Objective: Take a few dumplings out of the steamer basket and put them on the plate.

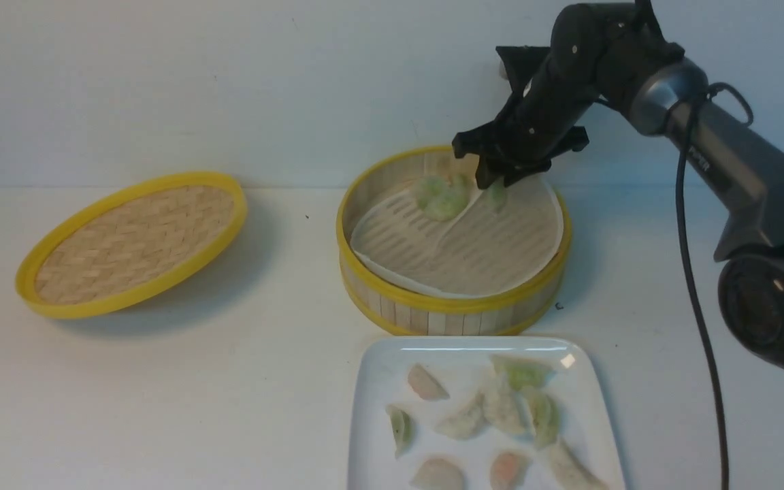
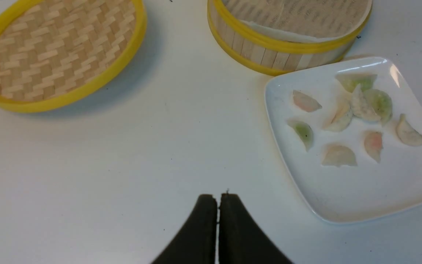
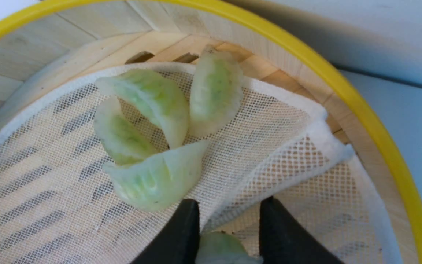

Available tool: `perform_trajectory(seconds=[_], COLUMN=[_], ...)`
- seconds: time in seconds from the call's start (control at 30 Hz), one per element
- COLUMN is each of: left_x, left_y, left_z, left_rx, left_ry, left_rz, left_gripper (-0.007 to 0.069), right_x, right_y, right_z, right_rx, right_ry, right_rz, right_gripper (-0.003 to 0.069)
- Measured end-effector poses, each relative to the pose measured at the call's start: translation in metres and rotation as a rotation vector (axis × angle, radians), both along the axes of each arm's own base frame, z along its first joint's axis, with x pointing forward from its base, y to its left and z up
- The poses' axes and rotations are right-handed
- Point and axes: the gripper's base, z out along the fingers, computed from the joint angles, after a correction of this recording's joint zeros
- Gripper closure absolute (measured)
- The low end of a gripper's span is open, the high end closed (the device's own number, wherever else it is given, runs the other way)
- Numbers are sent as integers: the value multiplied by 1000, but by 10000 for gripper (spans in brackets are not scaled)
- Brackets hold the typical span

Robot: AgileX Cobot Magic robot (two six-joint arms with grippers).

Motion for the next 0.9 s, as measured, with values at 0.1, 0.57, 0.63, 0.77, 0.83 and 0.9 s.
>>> perform_trajectory(seconds=[0.1,0.57,0.63,0.77,0.83,0.9], left_x=[0,0,0,-1,-1,-1], left_y=[0,0,0,0,1,1], left_z=[0,0,-1,-1,-1,-1], left_rx=[0,2,4,4,6,9], left_ry=[0,4,8,10,12,16], left_rz=[0,1,2,2,3,4], left_gripper=[631,631,631,631,631,631], right_x=[0,1,-1,-8,-10,-12], right_y=[0,2,1,-3,-6,-10], right_z=[-2,-18,-25,-18,-7,11], right_rx=[1,2,-4,-31,-51,-80], right_ry=[4,42,70,83,61,13], right_rz=[0,-1,-2,-5,-5,1], right_gripper=[463,347,346,344,344,344])
